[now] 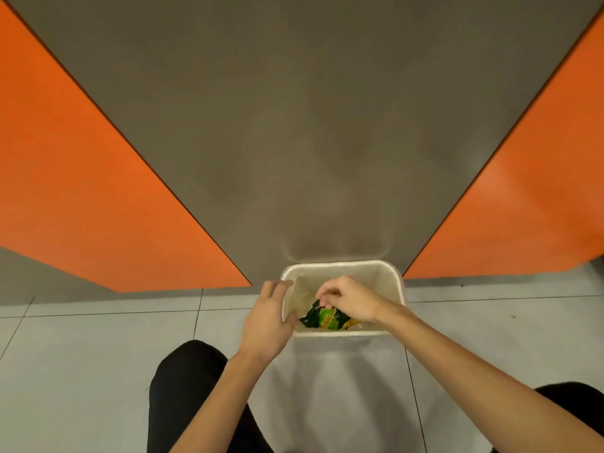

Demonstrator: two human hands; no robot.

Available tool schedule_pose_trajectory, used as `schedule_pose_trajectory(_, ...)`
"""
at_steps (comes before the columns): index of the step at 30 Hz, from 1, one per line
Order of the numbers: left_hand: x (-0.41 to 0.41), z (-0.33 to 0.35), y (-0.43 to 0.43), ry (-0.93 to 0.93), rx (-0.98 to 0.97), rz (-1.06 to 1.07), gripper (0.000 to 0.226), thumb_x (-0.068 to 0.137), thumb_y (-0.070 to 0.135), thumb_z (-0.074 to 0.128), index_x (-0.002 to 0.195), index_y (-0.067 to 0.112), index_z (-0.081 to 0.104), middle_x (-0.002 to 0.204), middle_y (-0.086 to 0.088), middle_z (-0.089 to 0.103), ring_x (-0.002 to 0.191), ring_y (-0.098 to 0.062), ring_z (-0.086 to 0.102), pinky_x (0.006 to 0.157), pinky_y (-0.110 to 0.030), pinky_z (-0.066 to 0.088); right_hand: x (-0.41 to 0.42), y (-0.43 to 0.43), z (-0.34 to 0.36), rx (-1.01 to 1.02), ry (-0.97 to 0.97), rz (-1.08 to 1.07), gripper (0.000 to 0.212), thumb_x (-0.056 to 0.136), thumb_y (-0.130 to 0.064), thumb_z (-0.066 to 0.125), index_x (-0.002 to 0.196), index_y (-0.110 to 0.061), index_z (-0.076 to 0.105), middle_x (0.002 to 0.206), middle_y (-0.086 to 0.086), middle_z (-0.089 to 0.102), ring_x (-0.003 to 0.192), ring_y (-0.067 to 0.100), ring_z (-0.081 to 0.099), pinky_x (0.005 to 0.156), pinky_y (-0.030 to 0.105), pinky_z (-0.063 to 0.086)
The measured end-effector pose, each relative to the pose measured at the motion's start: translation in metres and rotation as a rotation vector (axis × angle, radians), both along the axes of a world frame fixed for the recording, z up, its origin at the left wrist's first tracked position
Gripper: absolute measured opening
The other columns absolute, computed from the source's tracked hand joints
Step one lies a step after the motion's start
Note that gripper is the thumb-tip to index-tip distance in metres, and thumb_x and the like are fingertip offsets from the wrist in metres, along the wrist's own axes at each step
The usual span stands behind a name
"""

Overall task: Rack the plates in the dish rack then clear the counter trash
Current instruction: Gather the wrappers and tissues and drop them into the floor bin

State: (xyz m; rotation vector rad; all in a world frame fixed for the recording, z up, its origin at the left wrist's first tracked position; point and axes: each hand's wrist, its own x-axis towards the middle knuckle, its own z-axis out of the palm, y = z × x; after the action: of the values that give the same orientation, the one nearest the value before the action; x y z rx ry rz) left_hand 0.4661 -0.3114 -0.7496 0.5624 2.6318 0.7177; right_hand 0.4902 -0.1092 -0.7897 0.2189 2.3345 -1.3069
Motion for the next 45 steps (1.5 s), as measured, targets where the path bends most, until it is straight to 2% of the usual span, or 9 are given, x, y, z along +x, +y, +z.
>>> schedule_pose_trajectory(4, -0.004, 0.046, 0.016, 0.093, 0.3, -0.046, 0.026, 0.093, 0.014, 0.058, 0.115, 0.026, 0.066, 0.102, 0.019, 0.062, 0.087, -0.001, 0.061, 0.068, -0.022, 0.05, 0.02, 0.008, 0.079, 0.001, 0.272, -0.044, 0.021, 0.098, -0.024, 0.054, 0.087, -0.018, 0.071, 0.078, -0.003, 0.071, 0.064, 0.006, 0.062, 0.061, 0.024, 0.047)
schedule_pose_trajectory(8, -0.01, 0.114, 0.036, 0.219, 0.498, -0.105, 0.027, 0.091, 0.006, 0.063, 0.112, 0.022, 0.069, 0.09, 0.016, 0.066, 0.083, -0.006, 0.061, 0.067, -0.015, 0.047, 0.022, 0.024, 0.157, 0.014, 0.535, -0.087, 0.02, 0.096, -0.022, 0.056, 0.086, -0.017, 0.072, 0.072, -0.004, 0.07, 0.066, 0.013, 0.066, 0.067, 0.042, 0.054)
schedule_pose_trajectory(15, -0.013, 0.237, 0.057, 0.484, 0.735, -0.228, 0.018, 0.091, 0.007, 0.063, 0.104, 0.015, 0.072, 0.087, 0.009, 0.068, 0.082, -0.014, 0.064, 0.069, -0.026, 0.049, 0.023, 0.04, 0.282, 0.132, 0.921, -0.082, 0.019, 0.096, -0.014, 0.057, 0.086, -0.011, 0.073, 0.071, -0.006, 0.069, 0.065, 0.012, 0.066, 0.061, 0.038, 0.052)
schedule_pose_trajectory(24, -0.009, 0.394, 0.058, 0.93, 0.899, -0.335, 0.018, 0.091, 0.003, 0.061, 0.103, 0.015, 0.068, 0.094, 0.009, 0.069, 0.088, -0.012, 0.068, 0.072, -0.028, 0.052, 0.03, 0.04, 0.436, 0.278, 1.441, -0.048, 0.019, 0.092, -0.006, 0.059, 0.078, -0.006, 0.071, 0.073, -0.001, 0.067, 0.068, 0.012, 0.062, 0.062, 0.03, 0.048)
schedule_pose_trajectory(29, -0.033, 0.464, 0.056, 1.181, 0.798, -0.303, 0.018, 0.091, 0.004, 0.06, 0.104, 0.012, 0.069, 0.095, 0.005, 0.07, 0.09, -0.011, 0.065, 0.074, -0.024, 0.048, 0.007, 0.042, 0.516, 0.368, 1.691, -0.039, 0.021, 0.093, -0.01, 0.056, 0.079, -0.003, 0.07, 0.076, 0.003, 0.066, 0.071, 0.014, 0.059, 0.065, 0.028, 0.047)
schedule_pose_trajectory(32, -0.069, 0.484, 0.062, 1.233, 0.683, -0.214, 0.019, 0.088, 0.011, 0.058, 0.1, 0.014, 0.071, 0.096, 0.007, 0.07, 0.088, -0.008, 0.063, 0.079, -0.021, 0.046, -0.011, 0.041, 0.556, 0.43, 1.674, -0.065, 0.021, 0.091, -0.015, 0.056, 0.082, -0.005, 0.072, 0.078, 0.002, 0.067, 0.074, 0.011, 0.059, 0.068, 0.021, 0.045)
schedule_pose_trajectory(35, -0.089, 0.481, 0.068, 1.177, 0.578, -0.134, 0.024, 0.088, 0.022, 0.052, 0.095, 0.019, 0.074, 0.095, 0.009, 0.071, 0.088, -0.009, 0.063, 0.078, -0.036, 0.05, -0.044, 0.047, 0.573, 0.648, 1.327, -0.102, 0.025, 0.091, -0.025, 0.056, 0.085, -0.009, 0.075, 0.082, 0.003, 0.072, 0.077, 0.016, 0.064, 0.073, 0.032, 0.051)
schedule_pose_trajectory(40, -0.093, 0.507, 0.056, 1.014, 0.571, -0.133, 0.018, 0.087, 0.019, 0.059, 0.09, 0.02, 0.077, 0.088, 0.012, 0.073, 0.083, -0.003, 0.066, 0.078, -0.025, 0.052, -0.068, 0.048, 0.571, 0.707, 1.107, -0.14, 0.014, 0.088, -0.028, 0.064, 0.08, -0.022, 0.074, 0.081, -0.007, 0.065, 0.076, 0.01, 0.06, 0.071, 0.03, 0.049)
schedule_pose_trajectory(45, -0.131, 0.546, 0.032, 1.051, 0.136, 0.051, 0.029, 0.085, 0.019, 0.063, 0.112, 0.026, 0.069, 0.123, 0.005, 0.065, 0.118, -0.017, 0.053, 0.095, -0.039, 0.047, -0.079, 0.033, 0.584, 0.686, 1.061, -0.254, 0.01, 0.084, -0.019, 0.067, 0.084, -0.018, 0.077, 0.085, -0.006, 0.069, 0.082, 0.014, 0.063, 0.078, 0.033, 0.053)
